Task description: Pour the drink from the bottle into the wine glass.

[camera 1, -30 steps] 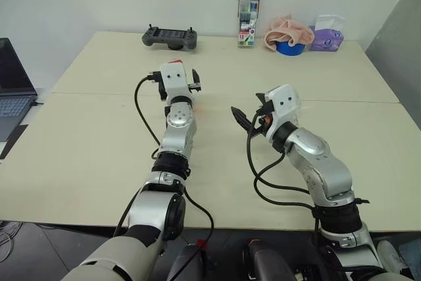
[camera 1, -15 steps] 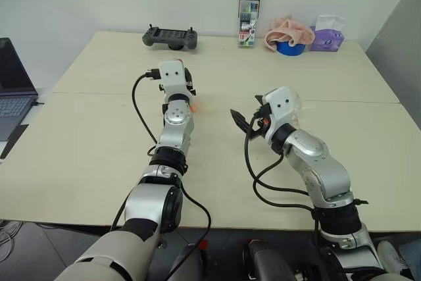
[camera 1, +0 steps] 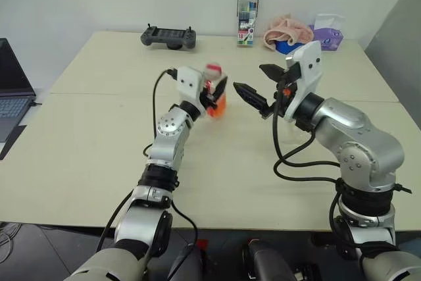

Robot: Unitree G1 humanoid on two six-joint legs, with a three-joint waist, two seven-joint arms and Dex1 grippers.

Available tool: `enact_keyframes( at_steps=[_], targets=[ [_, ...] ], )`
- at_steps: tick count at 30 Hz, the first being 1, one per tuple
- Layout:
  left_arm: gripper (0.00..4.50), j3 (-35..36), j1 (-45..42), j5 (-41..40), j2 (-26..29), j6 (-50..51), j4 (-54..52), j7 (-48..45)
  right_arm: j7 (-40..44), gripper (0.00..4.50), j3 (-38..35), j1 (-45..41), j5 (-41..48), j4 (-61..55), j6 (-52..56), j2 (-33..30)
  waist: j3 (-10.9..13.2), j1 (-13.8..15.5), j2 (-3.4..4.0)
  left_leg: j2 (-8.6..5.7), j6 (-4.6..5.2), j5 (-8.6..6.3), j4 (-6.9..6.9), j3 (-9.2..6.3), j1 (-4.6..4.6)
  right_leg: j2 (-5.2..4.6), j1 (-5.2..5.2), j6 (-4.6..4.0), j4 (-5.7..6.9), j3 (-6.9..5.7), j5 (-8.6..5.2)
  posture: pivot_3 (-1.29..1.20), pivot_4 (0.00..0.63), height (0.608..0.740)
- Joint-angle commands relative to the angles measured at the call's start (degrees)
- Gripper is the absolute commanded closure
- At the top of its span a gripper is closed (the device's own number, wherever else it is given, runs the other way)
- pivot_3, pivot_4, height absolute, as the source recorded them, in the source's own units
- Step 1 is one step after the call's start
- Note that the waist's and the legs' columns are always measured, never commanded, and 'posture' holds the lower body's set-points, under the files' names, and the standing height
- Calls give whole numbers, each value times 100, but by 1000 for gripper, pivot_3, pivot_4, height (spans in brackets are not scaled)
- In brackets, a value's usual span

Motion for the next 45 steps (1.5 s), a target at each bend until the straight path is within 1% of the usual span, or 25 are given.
enact_keyframes(
  at_steps=[1,4,8,11,17,19,21,23,25,26,31,33,35,36,38,39,40,41,43,45],
  targets=[
    [2357,-237,231,-179,103,398,-1156,-420,-269,0,-213,-218,214,-269,381,45,1,4,2,0,1,0,0,0,1,0,0,0,4,0,0,0,150,740],
    [2357,-375,456,-284,76,707,-1719,-552,-439,0,-59,-85,171,-364,549,68,1,8,2,-2,2,2,7,-1,5,0,-1,0,24,0,-1,0,150,740],
    [2357,-545,663,-372,16,999,-2221,-656,-654,0,-20,70,247,-522,675,327,1,8,2,-4,7,6,11,2,11,2,-1,0,40,-1,-2,0,150,740],
    [2357,-606,749,-370,0,1138,-2361,-679,-731,0,33,101,303,-629,735,458,1,6,3,-4,11,8,11,5,18,5,-1,-1,54,1,-3,0,150,740],
    [2357,-785,826,-335,-44,1296,-2594,-752,-813,0,210,219,179,-611,679,320,2,4,3,-4,14,10,10,9,20,9,-1,-3,59,-3,-5,0,150,740],
    [2357,-793,843,-335,-52,1347,-2654,-736,-889,373,201,267,114,-625,628,287,2,6,3,-4,14,10,9,8,19,9,-1,-3,58,-3,-5,0,150,740],
    [2357,-782,853,-323,-40,1370,-2661,-730,-919,879,215,353,71,-658,634,222,2,7,3,-4,14,10,9,9,18,9,-1,-3,58,-2,-5,0,150,740],
    [2357,-758,844,-312,-26,1376,-2637,-721,-928,1669,213,402,58,-692,631,196,2,6,3,-4,14,10,9,9,20,9,0,-3,57,-2,-5,0,150,740],
    [2357,-738,832,-320,-5,1384,-2634,-725,-987,2364,153,414,58,-744,586,244,2,6,3,-3,14,10,9,8,19,10,-1,-3,58,-3,-6,0,150,740],
    [2357,-732,827,-323,8,1385,-2636,-728,-1013,2533,125,407,64,-770,576,263,2,6,3,-3,14,10,9,8,19,10,-1,-3,57,-4,-6,0,150,740],
    [2357,-695,845,-340,17,1406,-2602,-704,-940,2530,173,352,55,-858,457,173,2,7,3,-4,14,10,9,9,19,10,-1,-3,57,-3,-6,0,150,740],
    [2357,-694,851,-394,-14,1466,-2605,-706,-671,2530,208,300,151,-826,291,60,2,6,4,-4,14,10,9,8,18,10,-1,-3,56,-3,-6,0,150,740],
    [2357,-722,840,-458,-27,1540,-2620,-769,-147,2530,294,280,420,-772,204,-137,3,6,4,-4,14,10,9,9,18,10,0,-3,53,-4,-6,0,150,740],
    [2357,-737,844,-519,-37,1611,-2647,-816,290,2530,360,296,651,-727,160,-275,3,6,4,-6,14,10,9,9,18,10,1,-2,52,-4,-6,0,150,740],
    [2357,-807,876,-659,-70,1774,-2723,-931,1506,2530,521,294,1190,-613,-44,-645,4,5,5,-8,14,10,9,11,18,17,2,-2,48,-4,-6,0,150,740],
    [2357,-859,913,-776,-104,1921,-2802,-1000,2337,2530,589,211,1459,-528,-275,-862,6,5,8,-11,15,10,9,12,17,21,4,-2,46,-4,-7,0,150,740],
    [2357,-915,944,-869,-124,2053,-2885,-1072,2917,2530,671,85,1512,-344,-515,-1031,10,4,13,-12,15,10,9,13,18,21,9,-2,39,-4,-7,0,150,740],
    [2357,-978,973,-948,-129,2174,-2986,-1154,3226,2530,767,-110,1382,-9,-735,-1121,13,-2,14,-12,15,9,9,16,18,22,11,-2,35,-2,-7,0,150,740],
    [2357,-1024,1006,-1076,-147,2359,-3118,-1227,3591,2530,915,-352,1100,490,-1061,-1232,15,-22,17,-11,16,9,9,20,21,22,11,-2,34,0,-7,0,150,740],
    [2357,-1041,1034,-1147,-152,2478,-3203,-1261,3924,2531,1095,-428,815,746,-1395,-1379,17,-13,20,-4,17,10,6,22,31,27,13,4,40,1,-10,0,150,740]
  ],
)
